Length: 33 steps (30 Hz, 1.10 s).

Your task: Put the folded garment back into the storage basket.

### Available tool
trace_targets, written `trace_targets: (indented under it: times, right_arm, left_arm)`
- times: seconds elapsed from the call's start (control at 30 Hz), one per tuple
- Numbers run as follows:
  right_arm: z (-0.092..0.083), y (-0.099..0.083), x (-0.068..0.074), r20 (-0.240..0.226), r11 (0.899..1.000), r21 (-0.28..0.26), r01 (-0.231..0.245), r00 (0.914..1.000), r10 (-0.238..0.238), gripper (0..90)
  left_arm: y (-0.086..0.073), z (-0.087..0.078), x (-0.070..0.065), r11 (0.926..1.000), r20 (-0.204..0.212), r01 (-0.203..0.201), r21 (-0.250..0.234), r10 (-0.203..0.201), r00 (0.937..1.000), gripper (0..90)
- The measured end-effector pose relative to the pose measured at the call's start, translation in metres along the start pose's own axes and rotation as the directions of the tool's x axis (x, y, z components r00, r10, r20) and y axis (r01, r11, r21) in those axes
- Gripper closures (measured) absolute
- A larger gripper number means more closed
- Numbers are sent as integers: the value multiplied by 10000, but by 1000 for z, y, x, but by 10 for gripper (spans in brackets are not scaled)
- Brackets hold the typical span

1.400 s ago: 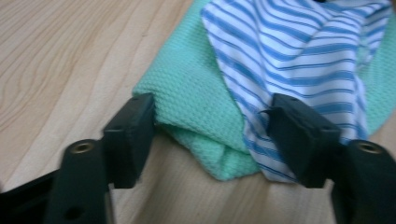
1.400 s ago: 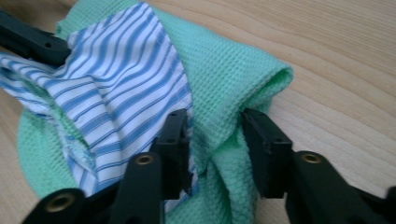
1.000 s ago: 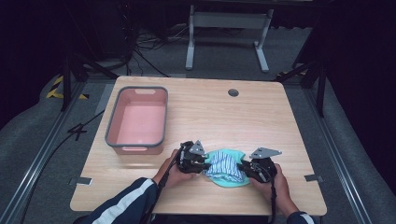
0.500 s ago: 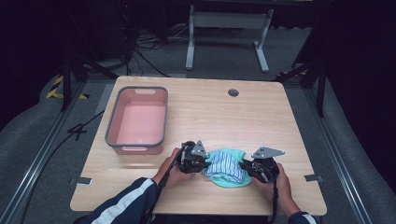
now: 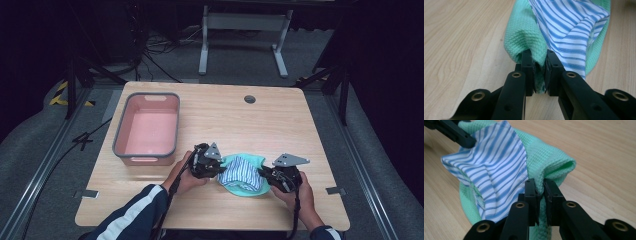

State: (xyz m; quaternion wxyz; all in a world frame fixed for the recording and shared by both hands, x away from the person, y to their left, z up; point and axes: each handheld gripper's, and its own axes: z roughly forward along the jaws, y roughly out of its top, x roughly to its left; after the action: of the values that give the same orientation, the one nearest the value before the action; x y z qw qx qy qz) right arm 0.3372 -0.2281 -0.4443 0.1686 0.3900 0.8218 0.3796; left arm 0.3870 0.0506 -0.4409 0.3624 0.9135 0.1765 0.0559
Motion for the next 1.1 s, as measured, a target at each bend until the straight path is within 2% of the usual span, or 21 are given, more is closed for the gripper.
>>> trace_targets:
  times: [0.07, 0.23, 0.33, 0.57, 0.7, 0.73, 0.83, 0.93, 1.1]
  right_arm:
    - [-3, 3, 1, 107, 9999, -129, 71, 9999, -70, 823]
    - [-9, 14, 0, 170, 9992, -360, 148, 9998, -142, 823]
    - [-13, 22, 0, 168, 9986, -493, 180, 9997, -172, 823]
    - [-19, 46, 1, 189, 9964, -743, 414, 9990, -401, 823]
    - [-20, 63, 6, 184, 9936, -887, 704, 9974, -690, 823]
    - [-20, 63, 6, 184, 9936, -887, 704, 9974, -690, 823]
    - [-18, 83, 10, 289, 9909, -982, 920, 9956, -896, 823]
    - [-17, 93, 12, 217, 9901, -1079, 898, 9959, -880, 823]
    - [-12, 111, 19, 187, 9857, -1221, 1160, 9932, -1146, 823]
  left_arm:
    - [4, -3, 1, 10000, -83, 45, -81, -46, 10000, 801]
    - [14, -12, 1, 9994, -330, -282, -219, 274, 9991, 801]
    - [18, -19, 4, 9990, -400, -186, -402, 170, 9991, 802]
    - [26, -36, 9, 9980, -836, -332, -534, 287, 9961, 801]
    - [29, -54, 15, 9968, -1140, -324, -733, 239, 9932, 801]
    - [29, -54, 15, 9968, -1140, -324, -733, 239, 9932, 801]
    - [30, -66, 19, 9958, -1288, -261, -880, 146, 9916, 801]
    - [30, -79, 25, 9946, -1529, -385, -964, 234, 9880, 802]
    - [29, -100, 31, 9914, -1880, -328, -1265, 85, 9821, 803]
